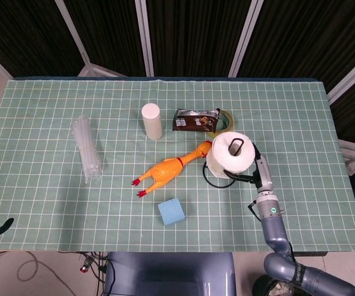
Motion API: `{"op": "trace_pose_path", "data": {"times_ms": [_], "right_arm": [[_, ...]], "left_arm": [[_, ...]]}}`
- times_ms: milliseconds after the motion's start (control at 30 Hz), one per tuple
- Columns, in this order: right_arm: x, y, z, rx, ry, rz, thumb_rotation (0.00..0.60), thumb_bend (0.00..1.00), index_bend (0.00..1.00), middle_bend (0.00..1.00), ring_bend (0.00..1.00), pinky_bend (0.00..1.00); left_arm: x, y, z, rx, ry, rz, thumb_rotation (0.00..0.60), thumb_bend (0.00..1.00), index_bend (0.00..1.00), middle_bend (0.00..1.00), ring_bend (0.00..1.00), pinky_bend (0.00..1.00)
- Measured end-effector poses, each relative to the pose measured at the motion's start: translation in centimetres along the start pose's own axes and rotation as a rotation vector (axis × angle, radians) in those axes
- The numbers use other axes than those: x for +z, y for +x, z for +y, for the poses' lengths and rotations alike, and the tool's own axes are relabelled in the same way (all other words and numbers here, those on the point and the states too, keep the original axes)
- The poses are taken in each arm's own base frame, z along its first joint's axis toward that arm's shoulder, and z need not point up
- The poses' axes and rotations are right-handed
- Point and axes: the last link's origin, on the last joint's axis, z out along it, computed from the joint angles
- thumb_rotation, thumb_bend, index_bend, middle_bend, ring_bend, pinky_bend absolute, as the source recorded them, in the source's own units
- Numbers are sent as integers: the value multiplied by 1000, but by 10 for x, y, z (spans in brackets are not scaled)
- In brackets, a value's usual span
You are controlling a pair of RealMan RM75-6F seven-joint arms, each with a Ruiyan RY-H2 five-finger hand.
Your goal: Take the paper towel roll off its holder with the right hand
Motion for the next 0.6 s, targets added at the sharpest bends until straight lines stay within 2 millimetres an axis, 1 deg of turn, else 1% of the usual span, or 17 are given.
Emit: {"op": "trace_pose_path", "data": {"times_ms": [200,367,600], "right_arm": [[12,29,-44,-53,43,11,600,0,222,228,18,0],[20,55,-89,-119,105,38,600,0,222,228,18,0],[21,85,-147,-221,173,57,600,0,222,228,18,0]], "left_arm": [[0,0,0,-3,2,0,600,48,141,43,0,0],[0,1,0,-5,2,-1,600,48,141,43,0,0],[-1,-2,2,1,-7,-9,600,48,141,43,0,0]]}}
